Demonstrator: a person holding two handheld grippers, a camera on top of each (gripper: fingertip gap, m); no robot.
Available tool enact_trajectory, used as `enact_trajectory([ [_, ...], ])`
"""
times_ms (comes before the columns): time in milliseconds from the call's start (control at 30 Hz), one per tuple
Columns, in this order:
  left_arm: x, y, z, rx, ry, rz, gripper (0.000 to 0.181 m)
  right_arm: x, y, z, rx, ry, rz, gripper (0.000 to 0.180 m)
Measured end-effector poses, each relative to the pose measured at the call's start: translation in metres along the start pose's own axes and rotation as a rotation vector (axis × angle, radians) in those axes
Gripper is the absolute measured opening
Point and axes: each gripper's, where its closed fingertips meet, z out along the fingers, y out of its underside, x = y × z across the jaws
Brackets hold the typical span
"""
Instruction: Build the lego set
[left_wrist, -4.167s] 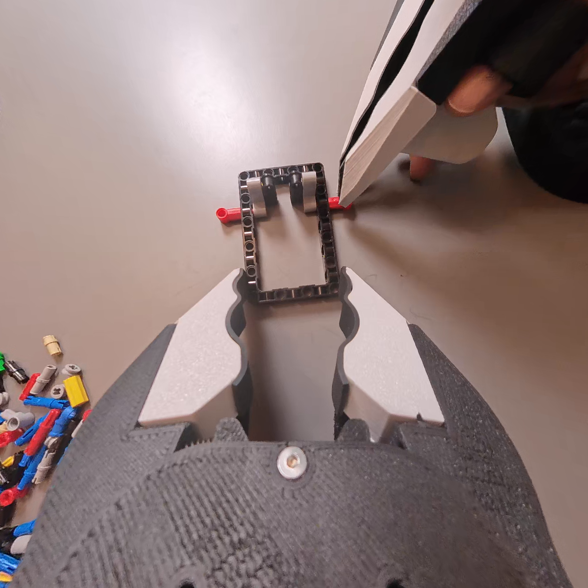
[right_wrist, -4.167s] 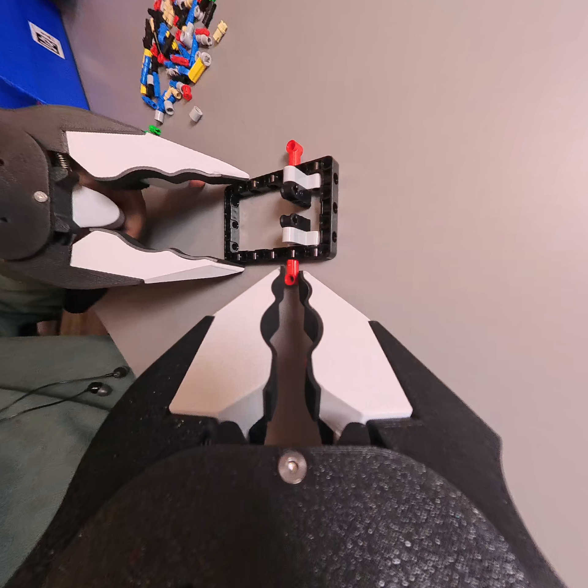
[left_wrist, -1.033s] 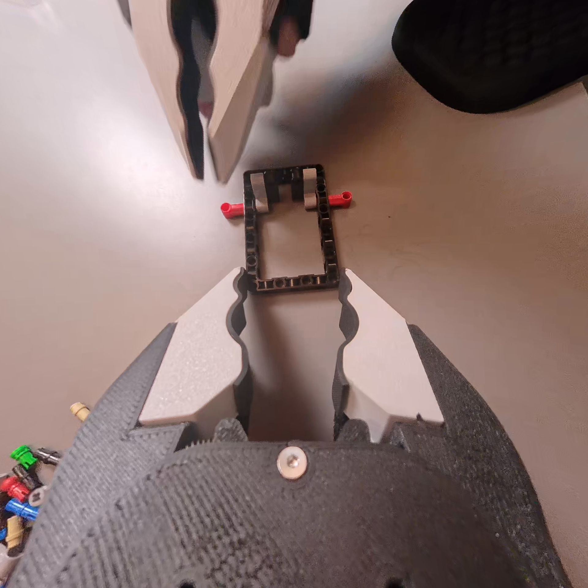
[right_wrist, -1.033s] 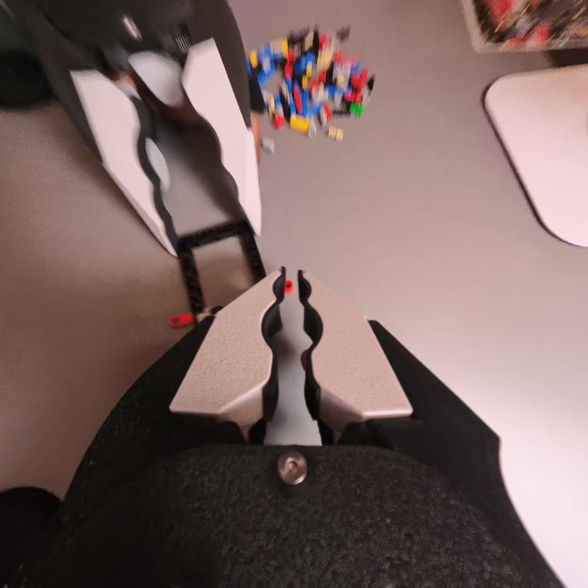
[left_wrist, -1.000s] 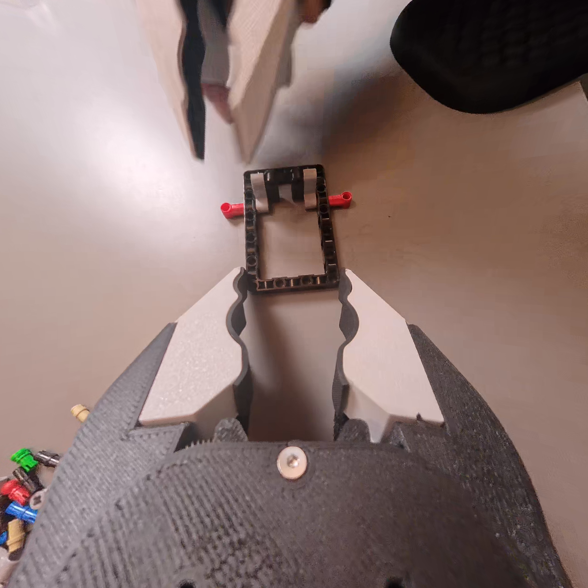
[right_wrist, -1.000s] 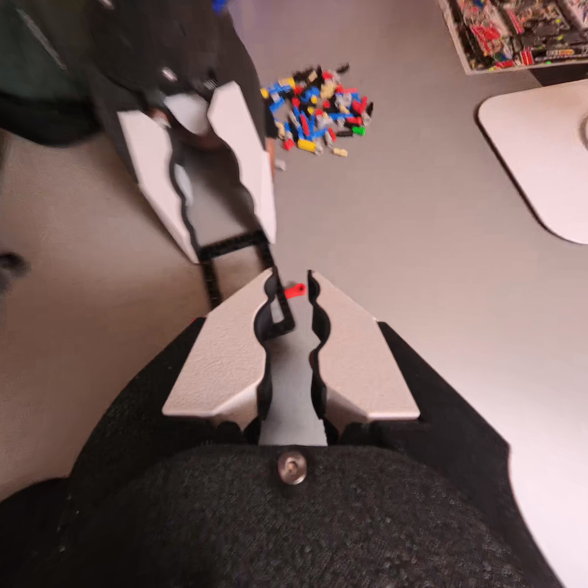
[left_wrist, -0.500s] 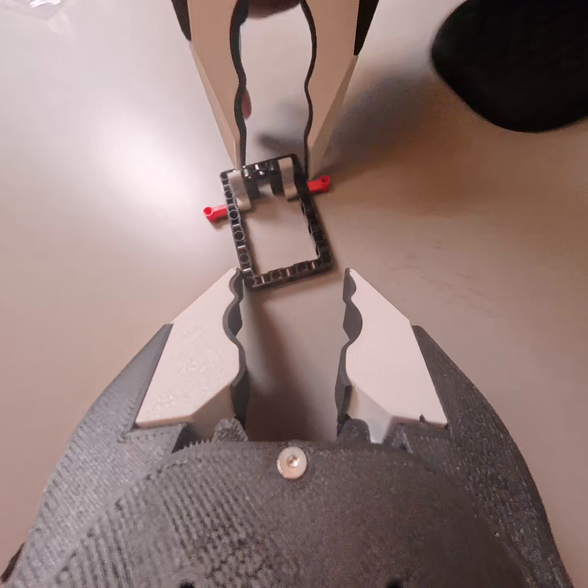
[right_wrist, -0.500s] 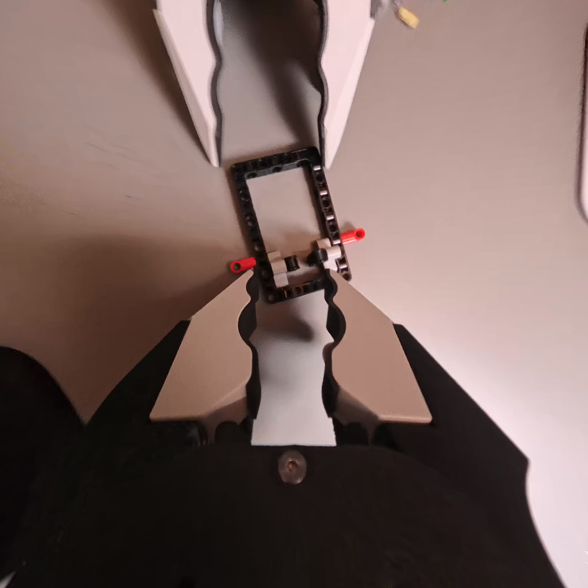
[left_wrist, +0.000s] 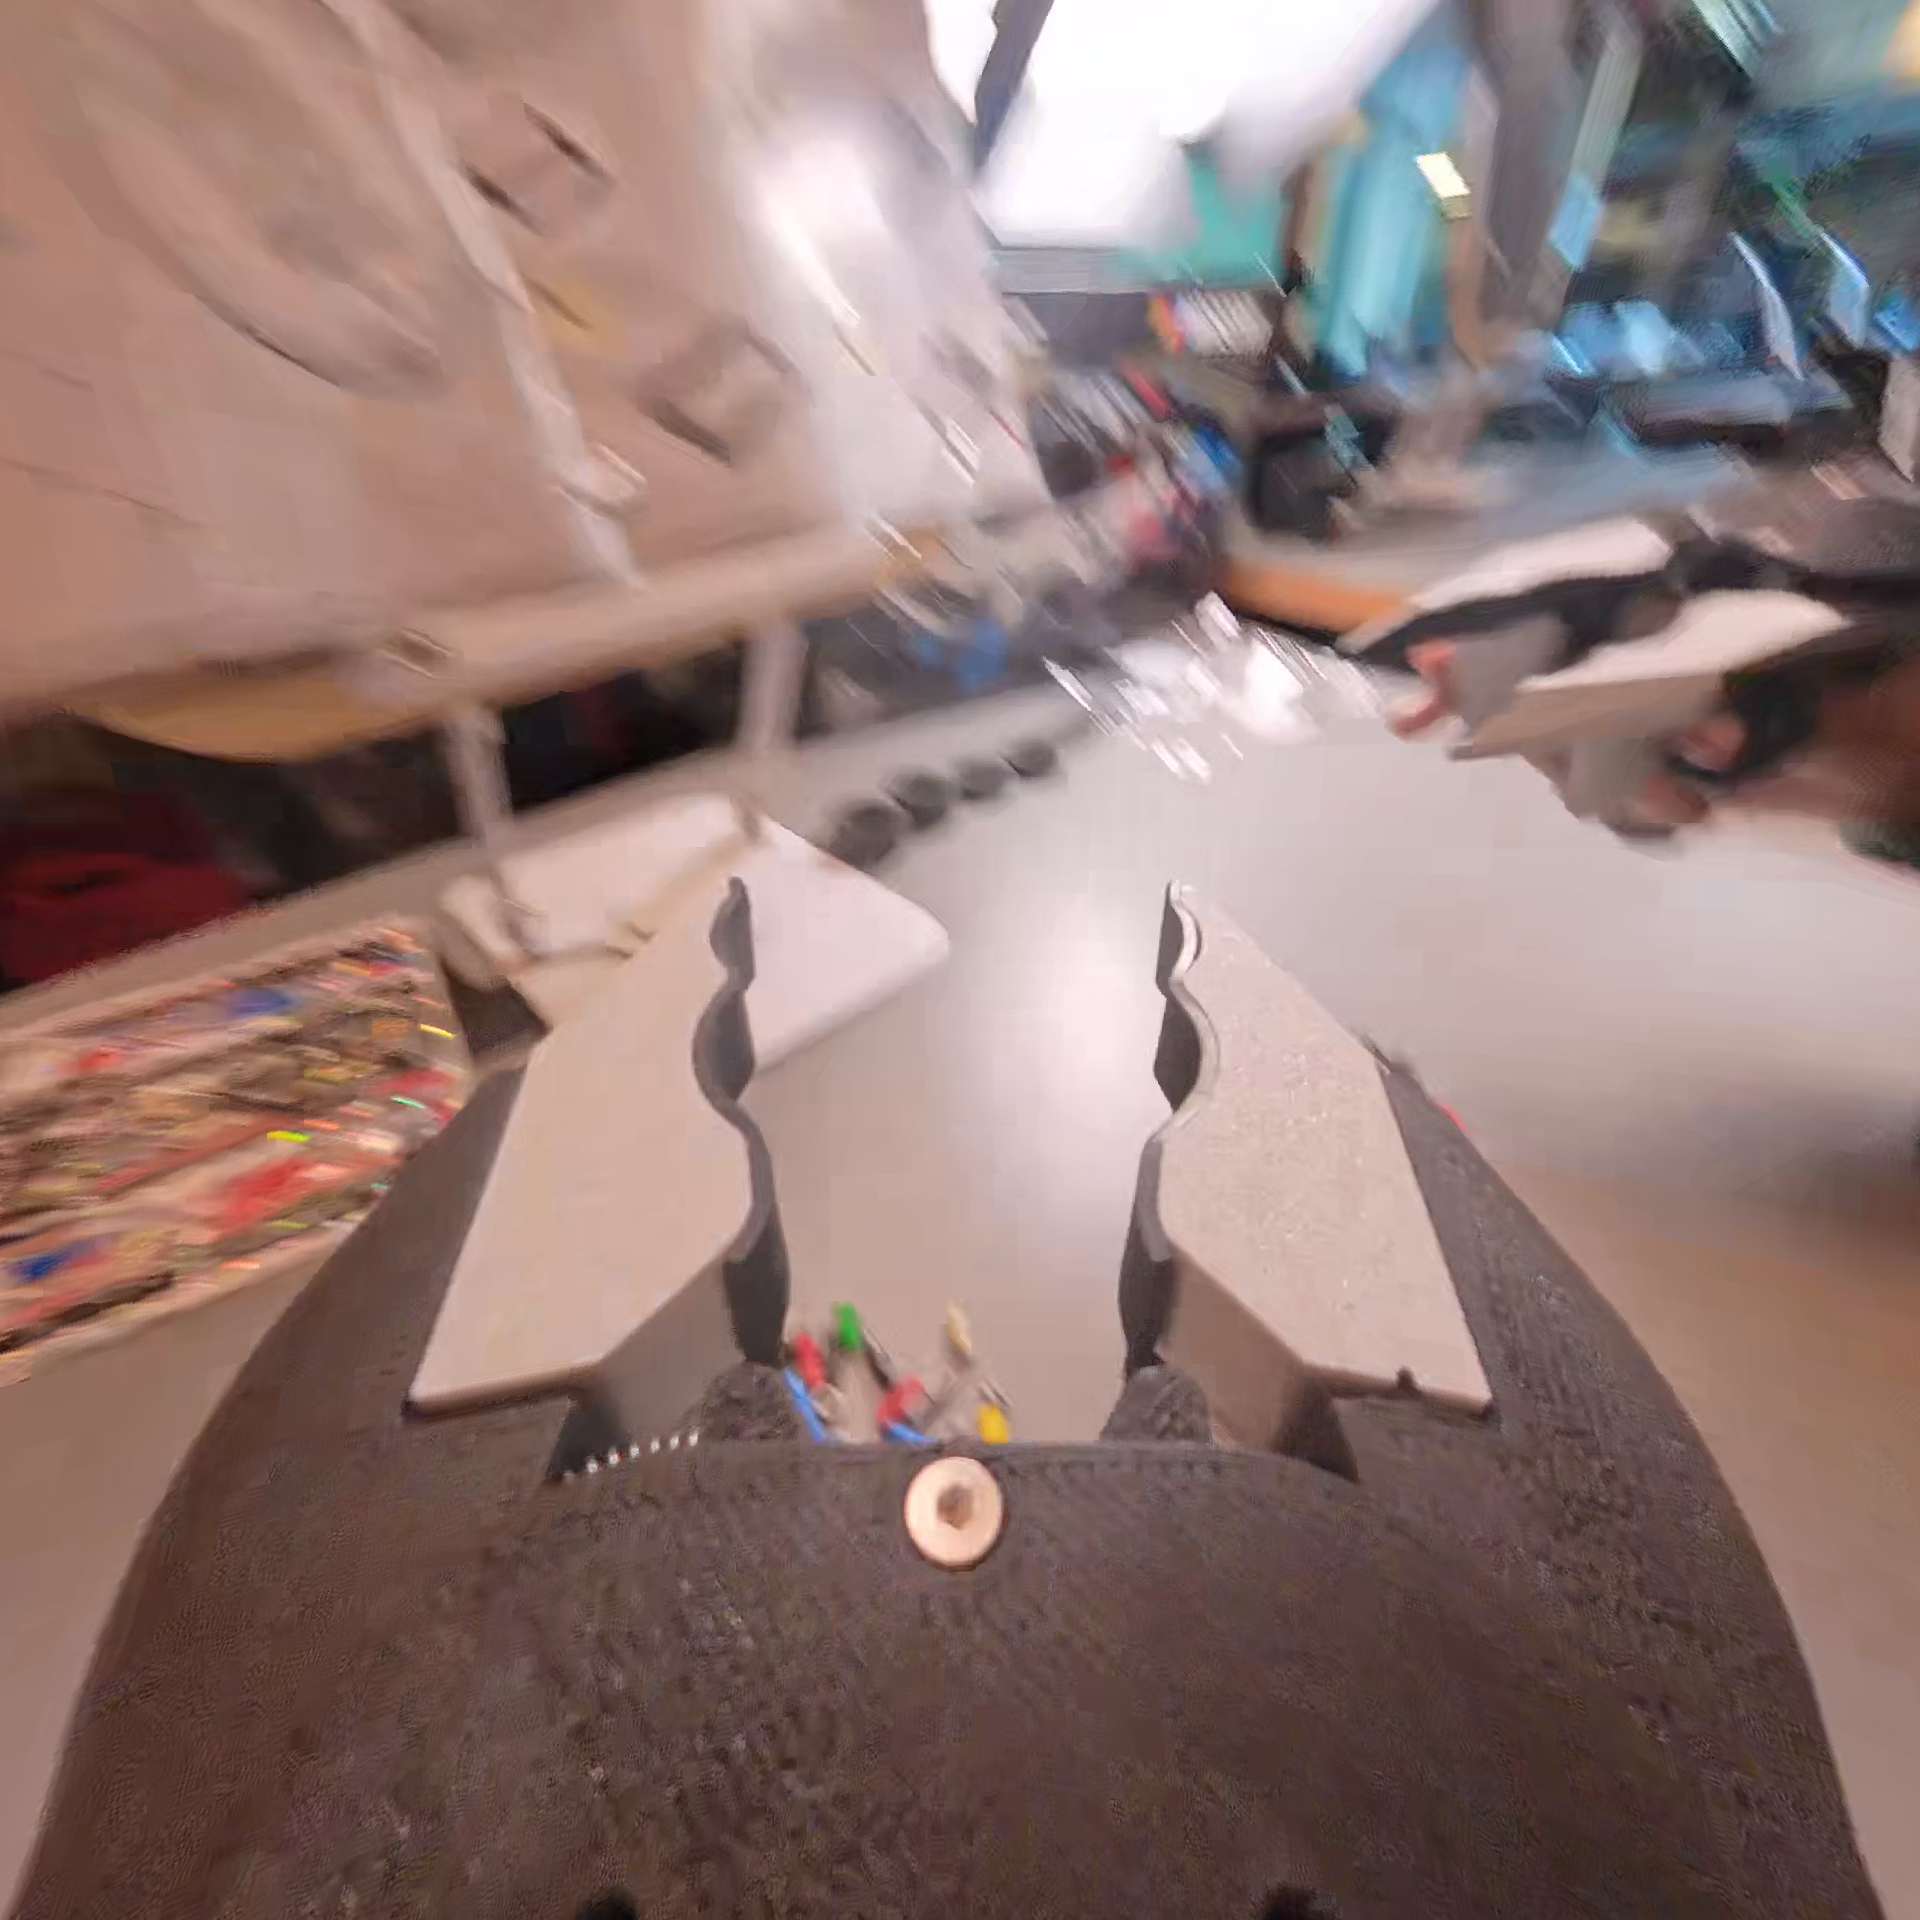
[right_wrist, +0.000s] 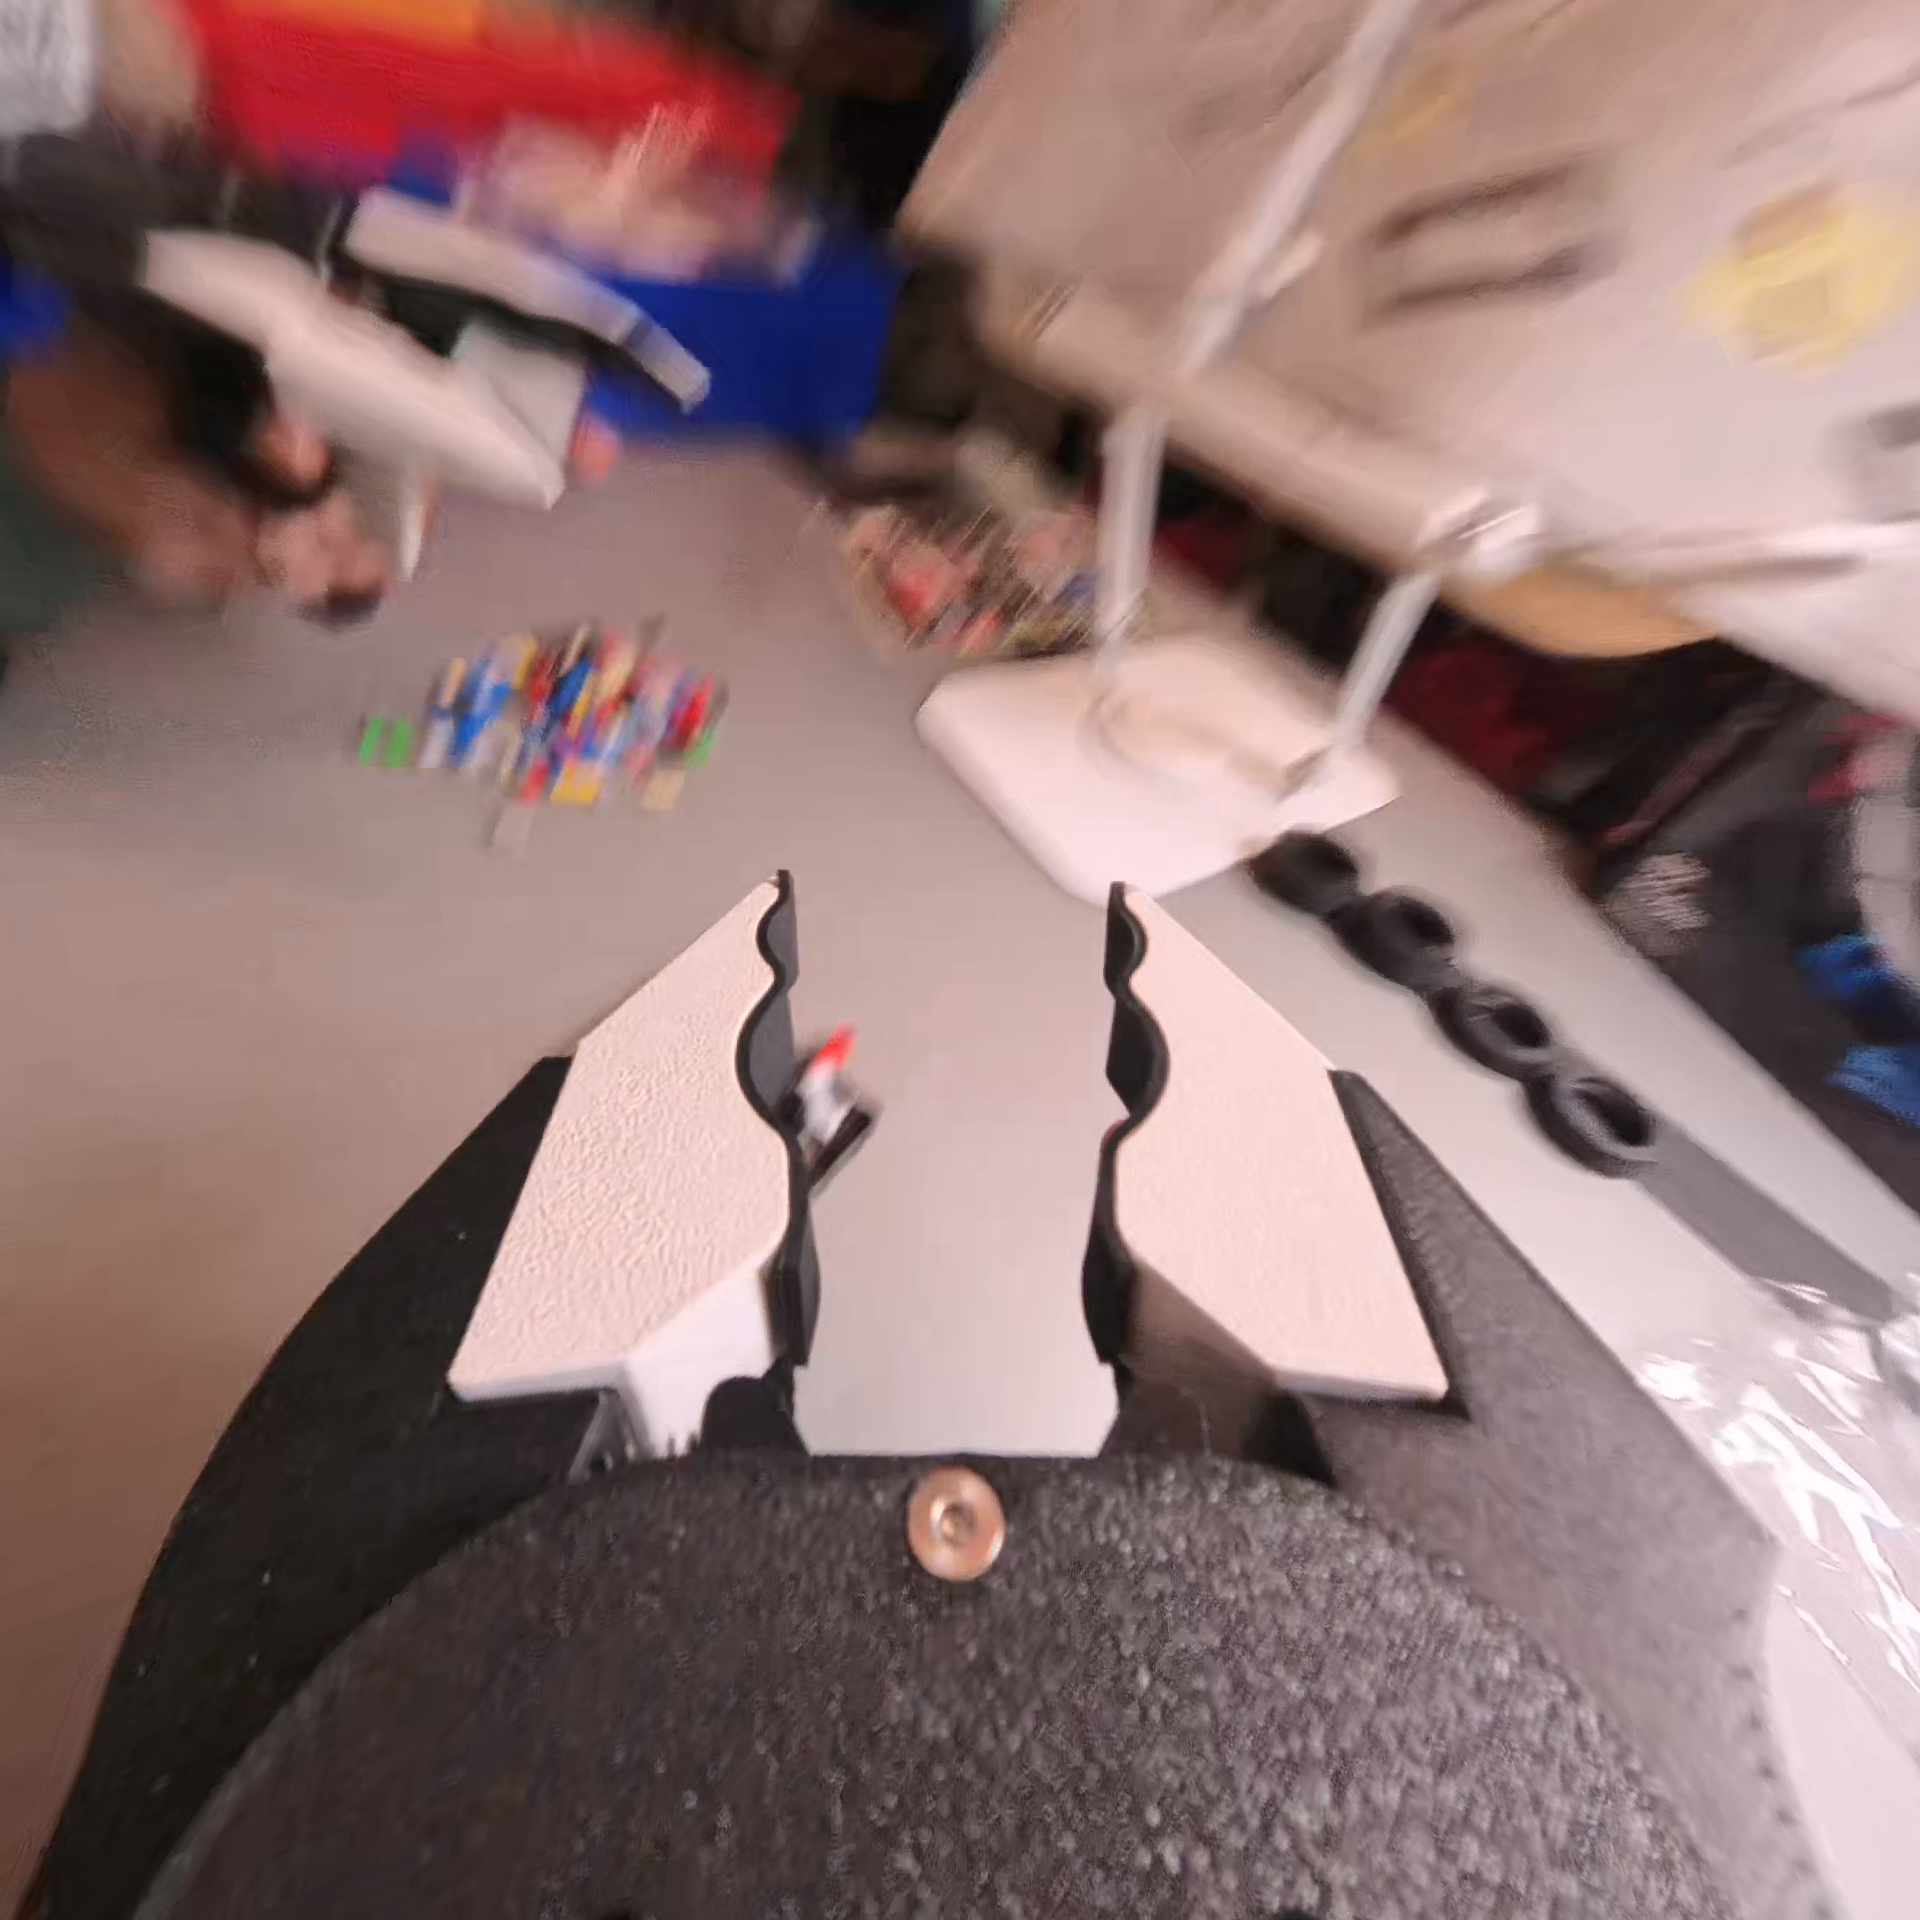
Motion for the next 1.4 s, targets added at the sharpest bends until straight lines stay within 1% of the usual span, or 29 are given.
enact_trajectory([
  [33, -0.017, -0.018, -0.006, 0.084, -0.089, -0.008, 0.079, 0.021, -0.019, -0.006, 0.103, 0.089, 0.056, 0.062],
  [100, -0.043, -0.049, -0.013, 0.205, -0.207, 0.020, 0.080, 0.067, -0.042, -0.013, 0.229, 0.262, 0.092, 0.067],
  [167, -0.062, -0.065, -0.008, 0.232, -0.274, 0.063, 0.077, 0.106, -0.056, -0.009, 0.283, 0.379, 0.078, 0.068],
  [200, -0.069, -0.070, -0.002, 0.228, -0.286, 0.069, 0.074, 0.124, -0.061, -0.004, 0.301, 0.415, 0.089, 0.064],
  [233, -0.076, -0.074, 0.006, 0.222, -0.292, 0.064, 0.067, 0.140, -0.064, 0.002, 0.315, 0.446, 0.105, 0.038],
  [267, -0.083, -0.078, 0.013, 0.223, -0.294, 0.057, 0.045, 0.154, -0.067, 0.007, 0.328, 0.470, 0.112, 0.000],
  [300, -0.087, -0.081, 0.019, 0.225, -0.279, 0.065, 0.000, 0.168, -0.069, 0.011, 0.343, 0.515, 0.122, 0.000],
  [367, -0.097, -0.086, 0.030, 0.213, -0.291, 0.087, 0.000, 0.189, -0.068, 0.014, 0.373, 0.613, 0.132, 0.000],
  [400, -0.100, -0.086, 0.034, 0.202, -0.297, 0.083, 0.000, 0.190, -0.065, 0.019, 0.374, 0.607, 0.157, 0.000],
  [467, -0.099, -0.085, 0.034, 0.208, -0.298, 0.064, 0.000, 0.182, -0.051, 0.029, 0.312, 0.569, 0.182, 0.000],
  [533, -0.094, -0.077, 0.032, 0.180, -0.314, 0.072, 0.000, 0.176, -0.045, 0.024, 0.296, 0.576, 0.160, 0.000],
  [567, -0.091, -0.073, 0.032, 0.153, -0.319, 0.081, 0.004, 0.174, -0.046, 0.022, 0.285, 0.573, 0.156, 0.005],
  [633, -0.084, -0.073, 0.035, 0.125, -0.306, 0.112, 0.025, 0.174, -0.052, 0.019, 0.267, 0.555, 0.191, 0.019],
  [700, -0.082, -0.081, 0.040, 0.119, -0.308, 0.131, 0.032, 0.173, -0.056, 0.025, 0.257, 0.518, 0.281, 0.020],
  [767, -0.083, -0.084, 0.050, 0.092, -0.295, 0.118, 0.038, 0.169, -0.050, 0.041, 0.214, 0.479, 0.358, 0.022],
  [800, -0.085, -0.084, 0.055, 0.077, -0.292, 0.113, 0.039, 0.170, -0.049, 0.047, 0.221, 0.484, 0.388, 0.021],
  [867, -0.093, -0.081, 0.064, 0.065, -0.304, 0.119, 0.039, 0.176, -0.045, 0.062, 0.226, 0.493, 0.420, 0.021],
  [933, -0.104, -0.076, 0.073, 0.047, -0.328, 0.157, 0.038, 0.185, -0.042, 0.076, 0.206, 0.501, 0.429, 0.025],
  [1100, -0.134, -0.065, 0.098, -0.045, -0.388, 0.283, 0.036, 0.202, -0.046, 0.104, 0.218, 0.451, 0.482, 0.026],
  [1167, -0.137, -0.056, 0.109, -0.089, -0.368, 0.314, 0.029, 0.207, -0.047, 0.106, 0.241, 0.470, 0.449, 0.017],
  [1200, -0.137, -0.052, 0.114, -0.100, -0.358, 0.314, 0.029, 0.208, -0.047, 0.106, 0.248, 0.463, 0.430, 0.017],
  [1333, -0.150, -0.050, 0.120, -0.067, -0.443, 0.347, 0.010, 0.206, -0.046, 0.104, 0.267, 0.414, 0.453, 0.016],
  [1400, -0.152, -0.050, 0.119, -0.065, -0.456, 0.372, 0.008, 0.206, -0.045, 0.104, 0.272, 0.424, 0.445, 0.015],
])
